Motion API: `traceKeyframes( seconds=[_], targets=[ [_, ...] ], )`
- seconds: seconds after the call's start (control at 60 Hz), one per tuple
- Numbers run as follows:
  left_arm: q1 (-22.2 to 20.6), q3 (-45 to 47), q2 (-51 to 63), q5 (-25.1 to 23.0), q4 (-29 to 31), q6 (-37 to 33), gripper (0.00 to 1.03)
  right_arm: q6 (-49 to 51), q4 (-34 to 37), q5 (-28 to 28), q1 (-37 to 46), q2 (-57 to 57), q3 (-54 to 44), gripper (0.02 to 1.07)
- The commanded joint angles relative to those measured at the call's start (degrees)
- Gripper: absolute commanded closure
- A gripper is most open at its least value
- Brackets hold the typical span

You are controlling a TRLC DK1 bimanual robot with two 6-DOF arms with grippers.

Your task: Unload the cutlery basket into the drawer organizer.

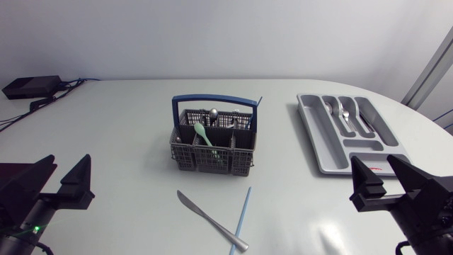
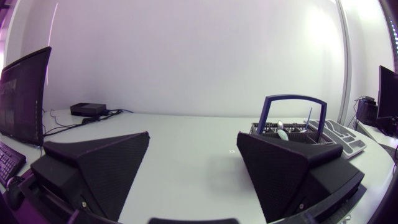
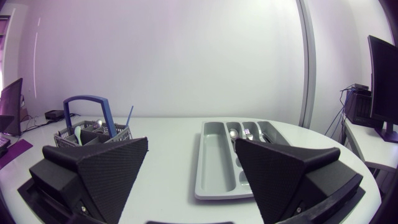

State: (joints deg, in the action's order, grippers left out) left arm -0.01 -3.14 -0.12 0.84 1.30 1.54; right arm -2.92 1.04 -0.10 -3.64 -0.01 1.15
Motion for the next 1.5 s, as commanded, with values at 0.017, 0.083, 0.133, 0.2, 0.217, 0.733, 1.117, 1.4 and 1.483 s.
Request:
traceKeyframes(
  seconds=[0.017,0.083,0.133,0.2,0.217,0.733,1.117,1.4,1.483],
  targets=[
    [0.4,-3.2,0.6,0.7,1.9,1.3,0.04,0.4,-0.8,0.4,-0.8,-0.1,0.7,0.06],
    [0.0,-6.0,3.3,0.7,2.8,2.2,0.04,0.5,-1.0,0.4,-1.3,1.1,1.8,0.07],
    [-0.3,-7.3,5.0,0.7,3.1,2.9,0.05,0.5,-1.5,0.3,-1.5,2.8,2.9,0.07],
    [-0.8,-9.2,7.8,0.8,3.4,4.1,0.05,0.5,-2.4,0.2,-2.1,6.1,4.4,0.07],
    [-0.8,-9.4,8.1,0.8,3.5,4.3,0.05,0.5,-2.6,0.1,-2.2,7.3,4.8,0.07],
    [-13.3,-26.7,36.5,2.6,19.4,-3.8,0.08,-2.9,1.7,3.6,-20.5,40.4,21.9,0.07],
    [-27.2,-27.5,50.0,-0.6,21.5,-4.4,0.08,9.9,15.8,-12.7,-27.6,65.8,34.1,0.07],
    [-35.2,-26.9,54.6,-3.1,20.8,-7.2,0.08,11.2,16.5,-12.9,-36.8,75.2,38.8,0.07],
    [-36.0,-27.7,55.2,-3.4,22.8,-9.6,0.1,11.2,16.6,-12.2,-39.6,78.9,40.2,0.1]
  ],
)
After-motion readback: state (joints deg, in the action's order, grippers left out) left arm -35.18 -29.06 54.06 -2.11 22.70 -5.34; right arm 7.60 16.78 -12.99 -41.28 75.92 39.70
